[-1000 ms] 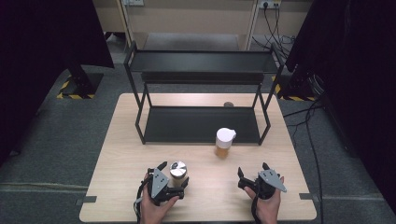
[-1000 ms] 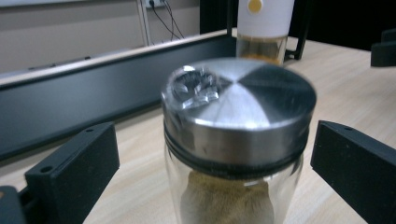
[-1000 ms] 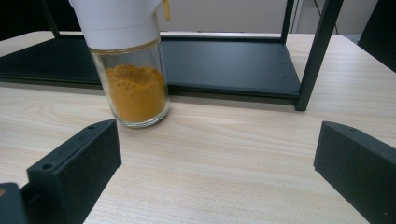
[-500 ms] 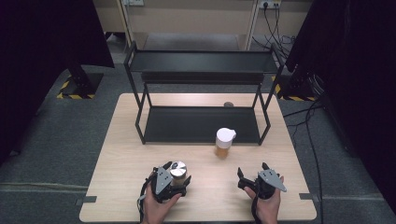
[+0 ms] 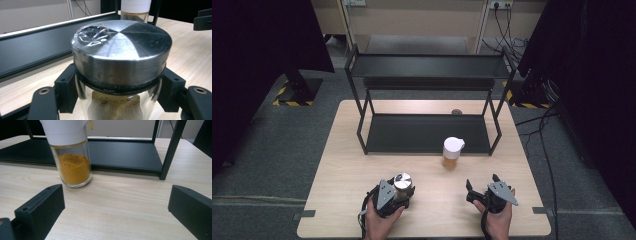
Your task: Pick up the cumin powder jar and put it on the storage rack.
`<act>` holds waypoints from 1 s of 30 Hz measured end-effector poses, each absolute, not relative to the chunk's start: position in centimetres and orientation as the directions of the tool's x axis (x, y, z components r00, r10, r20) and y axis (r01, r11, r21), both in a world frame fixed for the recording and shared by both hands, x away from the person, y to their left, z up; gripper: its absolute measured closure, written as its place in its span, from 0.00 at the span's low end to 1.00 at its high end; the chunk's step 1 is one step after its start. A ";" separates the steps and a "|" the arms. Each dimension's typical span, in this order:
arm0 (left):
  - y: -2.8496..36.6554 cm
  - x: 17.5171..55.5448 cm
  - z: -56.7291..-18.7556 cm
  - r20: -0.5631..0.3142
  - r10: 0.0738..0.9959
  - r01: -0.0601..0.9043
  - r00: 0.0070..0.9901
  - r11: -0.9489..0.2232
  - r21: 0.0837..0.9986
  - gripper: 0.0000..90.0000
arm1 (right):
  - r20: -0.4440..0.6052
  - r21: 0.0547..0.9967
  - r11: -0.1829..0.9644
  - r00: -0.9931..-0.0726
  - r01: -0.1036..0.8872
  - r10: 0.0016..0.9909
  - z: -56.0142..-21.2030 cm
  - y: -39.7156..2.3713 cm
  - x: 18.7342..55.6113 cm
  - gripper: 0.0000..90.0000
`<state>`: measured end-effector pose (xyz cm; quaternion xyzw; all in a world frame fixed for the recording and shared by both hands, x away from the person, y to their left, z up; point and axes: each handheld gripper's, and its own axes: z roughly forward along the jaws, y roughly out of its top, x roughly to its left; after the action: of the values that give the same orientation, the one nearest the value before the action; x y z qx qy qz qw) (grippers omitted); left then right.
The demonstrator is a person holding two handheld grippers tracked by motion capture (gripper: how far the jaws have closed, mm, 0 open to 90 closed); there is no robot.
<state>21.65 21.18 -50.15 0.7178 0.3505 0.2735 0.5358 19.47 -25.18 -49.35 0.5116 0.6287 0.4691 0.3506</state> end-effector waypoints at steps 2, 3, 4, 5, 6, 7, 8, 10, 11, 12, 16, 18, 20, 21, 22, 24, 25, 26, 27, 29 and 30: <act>21.2 21.6 -50.1 0.015 0.799 0.212 0.601 -0.178 0.961 0.34 | 0.038 0.949 0.038 -0.230 0.314 0.972 -49.3 -25.2 19.5 0.01; 21.2 21.7 -50.2 0.014 0.800 0.212 0.600 -0.176 0.961 0.34 | 0.038 0.949 0.038 -0.230 0.314 0.972 -49.3 -25.1 19.5 0.01; 21.2 21.7 -50.1 0.014 0.800 0.213 0.599 -0.176 0.961 0.34 | 0.037 0.949 0.039 -0.231 0.314 0.972 -49.3 -25.1 19.5 0.01; 21.2 21.7 -50.1 0.015 0.801 0.215 0.598 -0.178 0.960 0.34 | 0.038 0.949 0.038 -0.230 0.314 0.972 -49.4 -25.1 19.5 0.01; 21.3 21.7 -50.0 0.012 0.802 0.217 0.597 -0.176 0.960 0.34 | 0.039 0.949 0.036 -0.231 0.314 0.972 -49.4 -25.2 19.5 0.01; 21.3 21.8 -49.9 0.007 0.802 0.220 0.597 -0.172 0.960 0.34 | 0.039 0.949 0.036 -0.231 0.314 0.972 -49.4 -25.2 19.5 0.01; 21.4 21.8 -49.7 0.004 0.803 0.222 0.596 -0.169 0.960 0.34 | 0.040 0.949 0.036 -0.230 0.314 0.972 -49.4 -25.2 19.5 0.01; 21.5 21.9 -49.2 0.012 0.802 0.215 0.598 -0.175 0.961 0.34 | 0.038 0.949 0.037 -0.230 0.314 0.972 -49.4 -25.1 19.5 0.01; 21.6 22.0 -49.0 0.011 0.801 0.216 0.599 -0.175 0.960 0.34 | 0.037 0.949 0.038 -0.230 0.314 0.972 -49.4 -25.1 19.5 0.01; 21.7 22.1 -48.6 0.006 0.802 0.222 0.598 -0.173 0.960 0.34 | 0.038 0.949 0.037 -0.230 0.313 0.972 -49.4 -25.1 19.5 0.01; 21.8 22.7 -47.4 -0.007 0.808 0.239 0.589 -0.166 0.957 0.34 | 0.038 0.949 0.038 -0.231 0.314 0.972 -49.3 -25.1 19.5 0.01; 21.9 23.0 -46.8 -0.014 0.810 0.245 0.587 -0.161 0.956 0.34 | 0.037 0.949 0.039 -0.231 0.313 0.972 -49.4 -25.1 19.5 0.01; 21.9 23.3 -46.1 -0.012 0.810 0.246 0.586 -0.164 0.955 0.34 | 0.038 0.949 0.038 -0.230 0.314 0.972 -49.3 -25.1 19.5 0.01; 21.9 23.4 -45.8 -0.012 0.811 0.247 0.586 -0.164 0.955 0.34 | 0.037 0.949 0.038 -0.231 0.314 0.972 -49.3 -25.1 19.5 0.01; 21.8 23.6 -45.4 -0.010 0.811 0.247 0.585 -0.166 0.955 0.34 | 0.037 0.948 0.038 -0.230 0.314 0.972 -49.3 -25.1 19.5 0.01; 21.8 23.9 -44.7 -0.007 0.810 0.247 0.586 -0.171 0.954 0.34 | 0.035 0.949 0.040 -0.231 0.314 0.972 -49.3 -25.1 19.5 0.01; 21.8 24.0 -44.5 -0.006 0.811 0.246 0.586 -0.171 0.954 0.34 | 0.036 0.949 0.040 -0.231 0.314 0.972 -49.3 -25.1 19.5 0.01; 21.8 24.1 -44.2 -0.002 0.810 0.244 0.586 -0.174 0.954 0.34 | 0.037 0.948 0.039 -0.231 0.315 0.972 -49.3 -25.1 19.5 0.01; 21.7 24.3 -43.9 0.003 0.809 0.241 0.588 -0.179 0.954 0.34 | 0.038 0.948 0.039 -0.232 0.315 0.972 -49.3 -25.1 19.5 0.01; 21.6 24.5 -43.4 0.012 0.807 0.234 0.591 -0.186 0.954 0.34 | 0.038 0.948 0.038 -0.231 0.315 0.972 -49.3 -25.1 19.5 0.01; 21.6 24.6 -43.2 0.012 0.807 0.232 0.590 -0.184 0.955 0.34 | 0.037 0.948 0.039 -0.231 0.315 0.972 -49.3 -25.1 19.5 0.01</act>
<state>24.60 21.61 -43.23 0.7193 0.3611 0.2731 0.5269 19.53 -25.06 -49.33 0.5114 0.6294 0.4682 0.3509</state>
